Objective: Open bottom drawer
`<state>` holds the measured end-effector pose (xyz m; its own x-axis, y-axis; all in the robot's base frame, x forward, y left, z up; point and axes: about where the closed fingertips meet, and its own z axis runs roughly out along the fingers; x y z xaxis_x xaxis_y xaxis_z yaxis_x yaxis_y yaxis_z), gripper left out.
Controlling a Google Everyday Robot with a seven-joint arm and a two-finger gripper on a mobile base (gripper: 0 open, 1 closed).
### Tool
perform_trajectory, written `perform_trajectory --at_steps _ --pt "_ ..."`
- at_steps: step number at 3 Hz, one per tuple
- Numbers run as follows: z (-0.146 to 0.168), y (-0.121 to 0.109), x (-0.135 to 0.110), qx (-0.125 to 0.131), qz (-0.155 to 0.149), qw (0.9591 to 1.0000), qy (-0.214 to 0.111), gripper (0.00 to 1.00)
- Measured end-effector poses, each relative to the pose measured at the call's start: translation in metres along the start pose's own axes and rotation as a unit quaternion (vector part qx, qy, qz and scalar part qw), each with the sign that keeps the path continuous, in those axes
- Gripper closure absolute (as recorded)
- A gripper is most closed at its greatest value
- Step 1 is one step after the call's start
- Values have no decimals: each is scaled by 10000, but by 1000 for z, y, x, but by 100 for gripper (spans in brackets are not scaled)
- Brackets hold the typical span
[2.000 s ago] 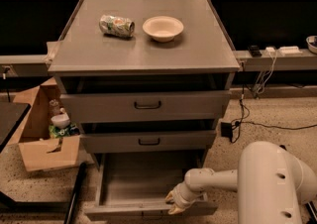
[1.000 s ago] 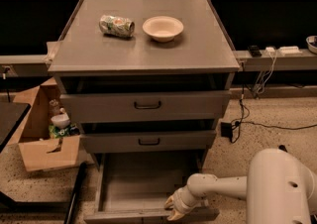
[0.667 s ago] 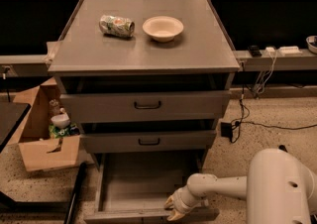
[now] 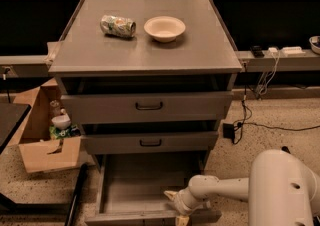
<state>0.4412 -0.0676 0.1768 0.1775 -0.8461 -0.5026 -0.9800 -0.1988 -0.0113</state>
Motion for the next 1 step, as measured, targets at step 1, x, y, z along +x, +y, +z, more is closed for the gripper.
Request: perform_trajectory --at_steps 1 --pt "0 0 0 0 0 10000 0 0"
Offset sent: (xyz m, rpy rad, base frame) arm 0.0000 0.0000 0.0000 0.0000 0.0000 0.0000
